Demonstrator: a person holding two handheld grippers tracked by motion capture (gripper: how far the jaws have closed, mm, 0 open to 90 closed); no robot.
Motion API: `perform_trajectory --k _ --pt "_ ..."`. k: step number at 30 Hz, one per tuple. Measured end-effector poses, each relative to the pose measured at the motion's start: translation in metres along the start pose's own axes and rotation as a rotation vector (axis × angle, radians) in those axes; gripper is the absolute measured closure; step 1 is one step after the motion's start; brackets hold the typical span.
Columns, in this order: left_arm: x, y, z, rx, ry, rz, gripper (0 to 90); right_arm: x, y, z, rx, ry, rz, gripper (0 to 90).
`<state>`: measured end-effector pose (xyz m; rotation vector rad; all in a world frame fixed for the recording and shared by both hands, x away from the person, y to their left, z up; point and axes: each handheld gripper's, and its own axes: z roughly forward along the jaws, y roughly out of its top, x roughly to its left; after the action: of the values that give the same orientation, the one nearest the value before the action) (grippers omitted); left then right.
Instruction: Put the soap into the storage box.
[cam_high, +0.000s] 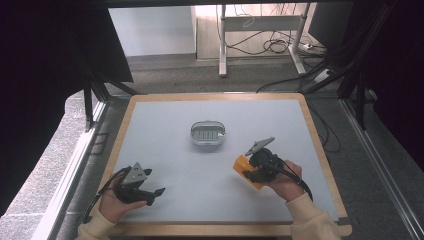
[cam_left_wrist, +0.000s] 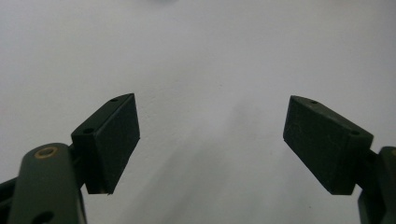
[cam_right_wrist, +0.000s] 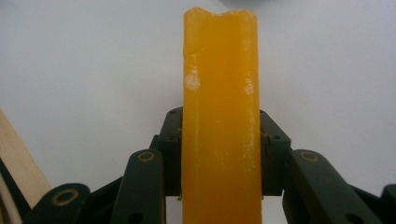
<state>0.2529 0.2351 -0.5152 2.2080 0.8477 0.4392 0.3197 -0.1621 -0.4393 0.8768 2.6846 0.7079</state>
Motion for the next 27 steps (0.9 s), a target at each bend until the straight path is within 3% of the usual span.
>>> perform_trajectory --k 27 --pt "0.0 0.0 0.0 -0.002 0.0 -0.005 18.6 -0.001 0.026 -0.008 -0.03 0.017 -0.099 61.6"
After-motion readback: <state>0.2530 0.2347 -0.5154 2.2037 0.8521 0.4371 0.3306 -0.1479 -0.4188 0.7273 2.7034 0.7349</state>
